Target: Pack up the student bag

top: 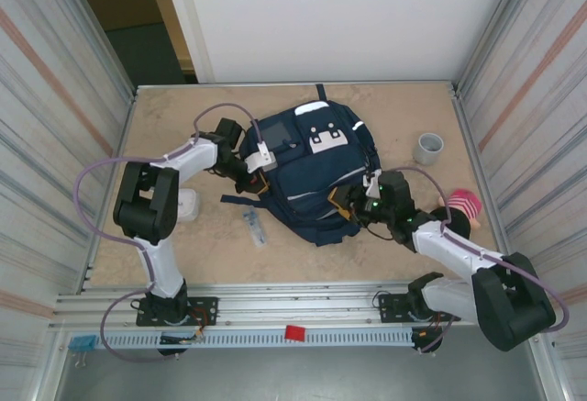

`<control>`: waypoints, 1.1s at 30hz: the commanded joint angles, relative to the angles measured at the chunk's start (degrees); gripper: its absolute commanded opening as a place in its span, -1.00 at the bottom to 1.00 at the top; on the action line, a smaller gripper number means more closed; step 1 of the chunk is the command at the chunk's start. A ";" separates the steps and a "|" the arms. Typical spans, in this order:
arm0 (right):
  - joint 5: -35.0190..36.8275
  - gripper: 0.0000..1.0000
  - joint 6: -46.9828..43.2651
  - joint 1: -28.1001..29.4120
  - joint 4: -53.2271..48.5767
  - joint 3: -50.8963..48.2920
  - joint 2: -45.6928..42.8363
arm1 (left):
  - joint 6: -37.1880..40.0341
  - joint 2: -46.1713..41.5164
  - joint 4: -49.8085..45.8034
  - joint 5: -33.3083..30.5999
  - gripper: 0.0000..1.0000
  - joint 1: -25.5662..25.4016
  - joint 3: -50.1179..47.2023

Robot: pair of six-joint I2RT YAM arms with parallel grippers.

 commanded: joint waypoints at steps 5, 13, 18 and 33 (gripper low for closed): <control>4.63 -0.64 2.98 3.76 10.73 1.27 5.17 | -2.73 -3.38 -1.02 3.20 -1.00 -2.60 -2.47; 7.15 -0.93 3.15 4.17 14.93 4.70 9.49 | -3.30 -4.96 -5.57 1.45 -1.00 -7.90 -3.77; 6.37 -0.96 2.30 3.99 15.39 7.86 10.38 | -6.00 -7.68 -5.20 1.25 -1.00 -10.77 -5.11; 0.27 -0.97 -2.69 0.22 9.03 14.57 11.25 | -31.31 -16.05 21.25 -3.06 -0.94 -21.20 -12.51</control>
